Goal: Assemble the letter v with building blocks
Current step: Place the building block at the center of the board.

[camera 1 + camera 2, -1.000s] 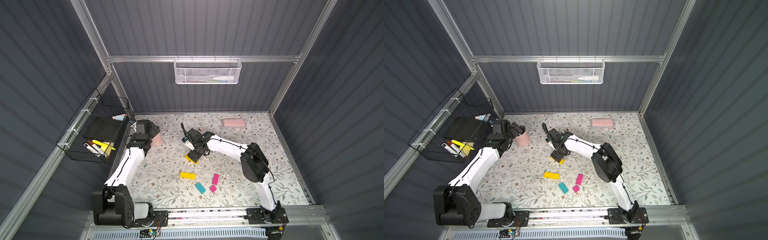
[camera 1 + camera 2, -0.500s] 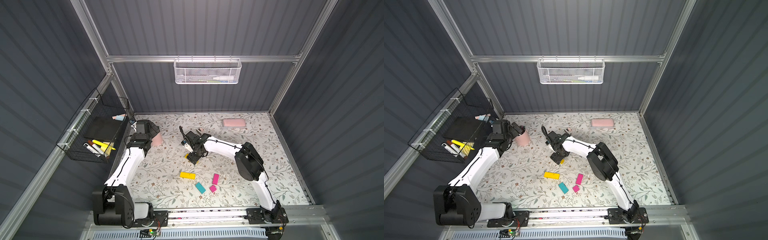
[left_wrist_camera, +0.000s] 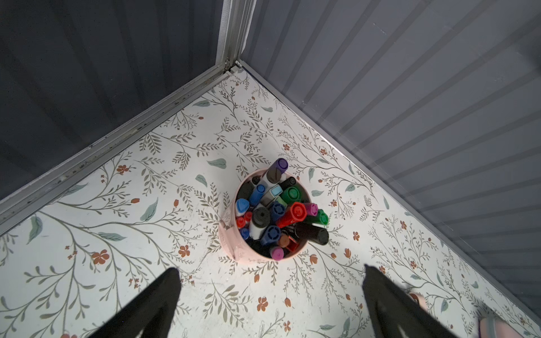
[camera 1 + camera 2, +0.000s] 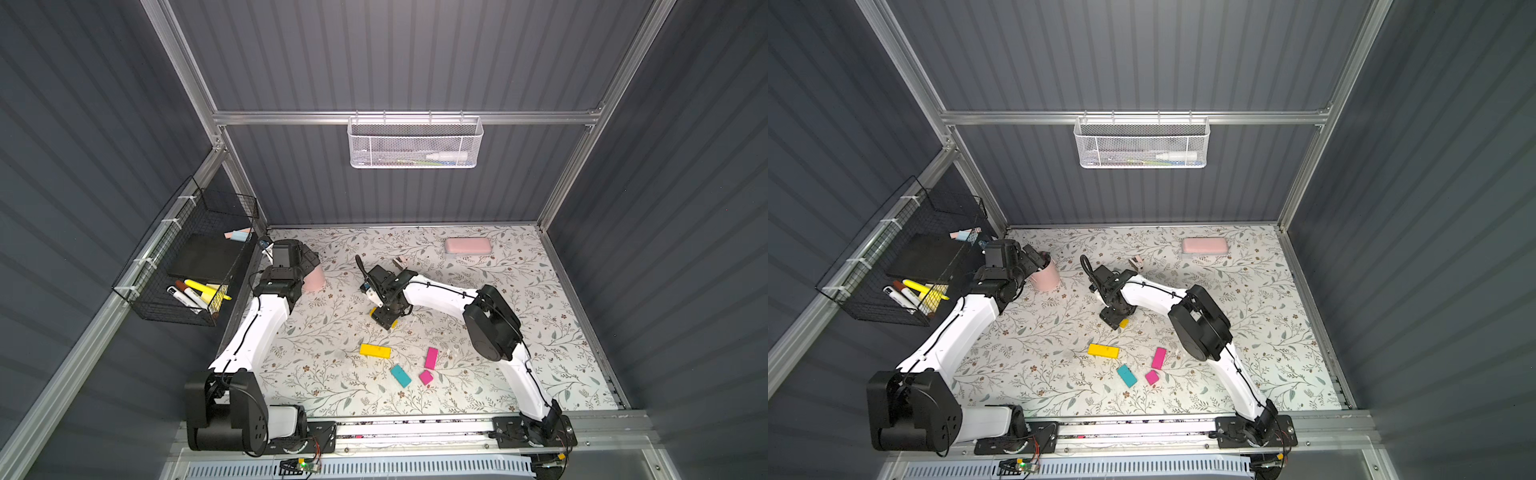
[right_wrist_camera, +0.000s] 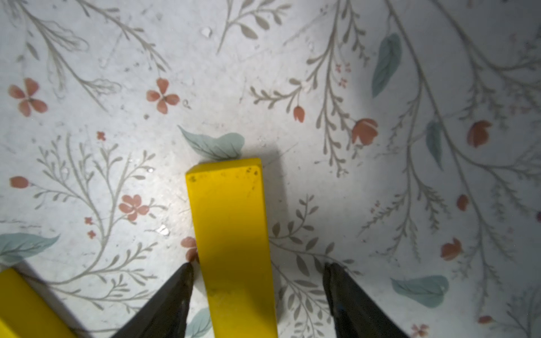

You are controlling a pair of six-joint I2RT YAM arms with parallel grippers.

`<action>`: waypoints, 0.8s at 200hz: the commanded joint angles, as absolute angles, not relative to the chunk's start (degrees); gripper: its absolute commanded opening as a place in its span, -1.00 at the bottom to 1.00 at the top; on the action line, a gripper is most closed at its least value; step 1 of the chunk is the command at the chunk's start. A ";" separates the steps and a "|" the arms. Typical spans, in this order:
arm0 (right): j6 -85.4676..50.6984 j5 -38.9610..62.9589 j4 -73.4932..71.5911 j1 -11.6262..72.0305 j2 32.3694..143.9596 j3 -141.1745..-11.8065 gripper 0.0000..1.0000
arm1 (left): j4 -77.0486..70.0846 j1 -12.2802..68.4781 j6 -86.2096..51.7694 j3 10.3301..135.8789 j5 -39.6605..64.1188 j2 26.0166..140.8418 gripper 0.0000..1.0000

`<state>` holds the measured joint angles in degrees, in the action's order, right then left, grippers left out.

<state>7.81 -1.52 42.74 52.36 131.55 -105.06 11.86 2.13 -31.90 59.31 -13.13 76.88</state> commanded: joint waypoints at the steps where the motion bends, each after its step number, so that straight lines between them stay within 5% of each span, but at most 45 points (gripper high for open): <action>1: 8.00 -2.67 43.22 53.34 133.21 -105.90 0.31 | 12.65 1.85 -31.73 58.81 -14.24 75.76 0.99; 67: 7.80 -3.00 44.07 54.29 132.97 -105.88 -0.15 | 12.67 1.76 -31.73 58.76 -14.33 75.76 0.99; 160: 8.16 -3.52 45.44 55.02 132.28 -105.65 -0.35 | 12.73 1.71 -31.77 58.77 -14.41 75.41 0.99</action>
